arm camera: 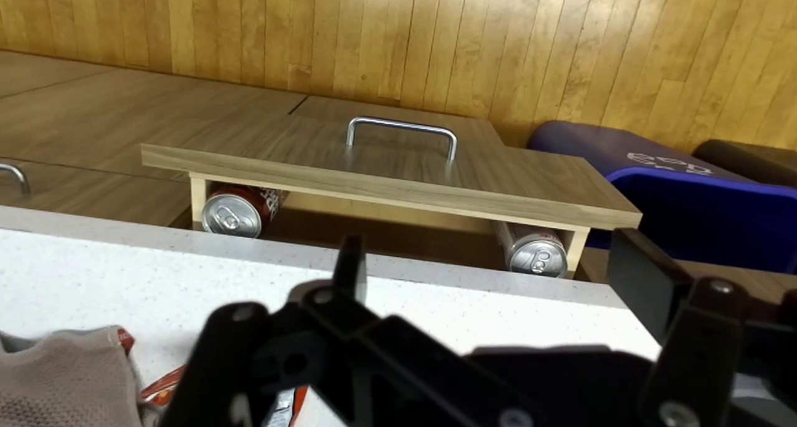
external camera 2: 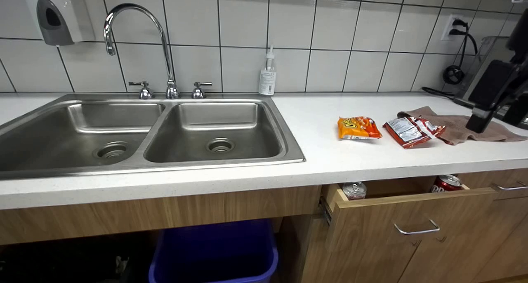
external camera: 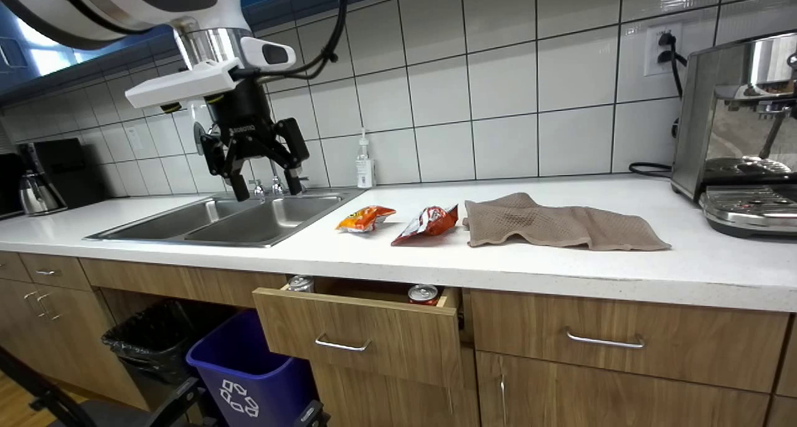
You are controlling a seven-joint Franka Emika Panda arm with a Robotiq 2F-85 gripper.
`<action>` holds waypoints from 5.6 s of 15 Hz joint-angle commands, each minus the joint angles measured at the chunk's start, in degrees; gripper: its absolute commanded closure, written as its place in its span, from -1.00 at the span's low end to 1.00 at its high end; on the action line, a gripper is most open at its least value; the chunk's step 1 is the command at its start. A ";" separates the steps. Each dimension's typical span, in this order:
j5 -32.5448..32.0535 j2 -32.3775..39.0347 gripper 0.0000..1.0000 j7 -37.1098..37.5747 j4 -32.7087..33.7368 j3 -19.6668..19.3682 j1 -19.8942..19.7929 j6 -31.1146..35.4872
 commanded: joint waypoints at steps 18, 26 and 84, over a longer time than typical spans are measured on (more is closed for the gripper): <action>-12.18 20.48 -1.00 4.69 -0.72 0.21 -6.32 20.54; -14.13 25.28 -1.00 7.68 -0.26 -0.52 -5.72 23.51; -1.74 51.73 -1.00 6.57 10.81 -5.35 -0.77 48.50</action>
